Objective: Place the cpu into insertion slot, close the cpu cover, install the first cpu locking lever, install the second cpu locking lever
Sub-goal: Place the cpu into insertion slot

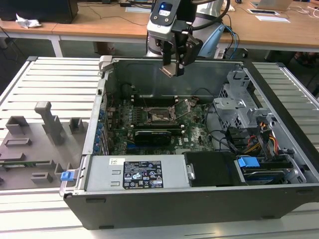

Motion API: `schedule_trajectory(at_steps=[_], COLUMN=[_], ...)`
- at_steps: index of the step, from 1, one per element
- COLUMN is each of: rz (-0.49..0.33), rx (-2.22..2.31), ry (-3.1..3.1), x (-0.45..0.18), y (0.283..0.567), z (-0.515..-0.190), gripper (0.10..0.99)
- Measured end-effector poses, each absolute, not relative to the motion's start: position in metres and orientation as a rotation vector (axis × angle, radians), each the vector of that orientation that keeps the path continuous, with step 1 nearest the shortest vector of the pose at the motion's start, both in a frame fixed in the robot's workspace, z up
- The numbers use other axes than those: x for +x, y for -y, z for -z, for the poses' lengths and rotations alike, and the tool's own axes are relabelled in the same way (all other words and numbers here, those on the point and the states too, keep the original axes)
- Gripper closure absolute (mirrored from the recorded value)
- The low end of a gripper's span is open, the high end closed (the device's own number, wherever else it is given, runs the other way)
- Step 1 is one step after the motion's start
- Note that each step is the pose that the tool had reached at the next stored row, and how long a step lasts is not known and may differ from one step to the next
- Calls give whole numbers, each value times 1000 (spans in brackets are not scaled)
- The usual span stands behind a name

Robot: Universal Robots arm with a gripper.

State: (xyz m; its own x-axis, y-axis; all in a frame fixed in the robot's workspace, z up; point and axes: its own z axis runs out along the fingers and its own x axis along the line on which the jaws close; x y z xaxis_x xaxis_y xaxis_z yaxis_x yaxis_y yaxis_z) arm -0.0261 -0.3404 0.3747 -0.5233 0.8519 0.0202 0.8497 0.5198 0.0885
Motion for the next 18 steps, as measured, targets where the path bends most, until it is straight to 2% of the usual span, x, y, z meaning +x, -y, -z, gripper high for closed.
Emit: schedule_trajectory(at_steps=[18], rz=[-132], rx=[1697], ry=[-2604], x=[-26], y=[340], z=[-373], gripper=[557])
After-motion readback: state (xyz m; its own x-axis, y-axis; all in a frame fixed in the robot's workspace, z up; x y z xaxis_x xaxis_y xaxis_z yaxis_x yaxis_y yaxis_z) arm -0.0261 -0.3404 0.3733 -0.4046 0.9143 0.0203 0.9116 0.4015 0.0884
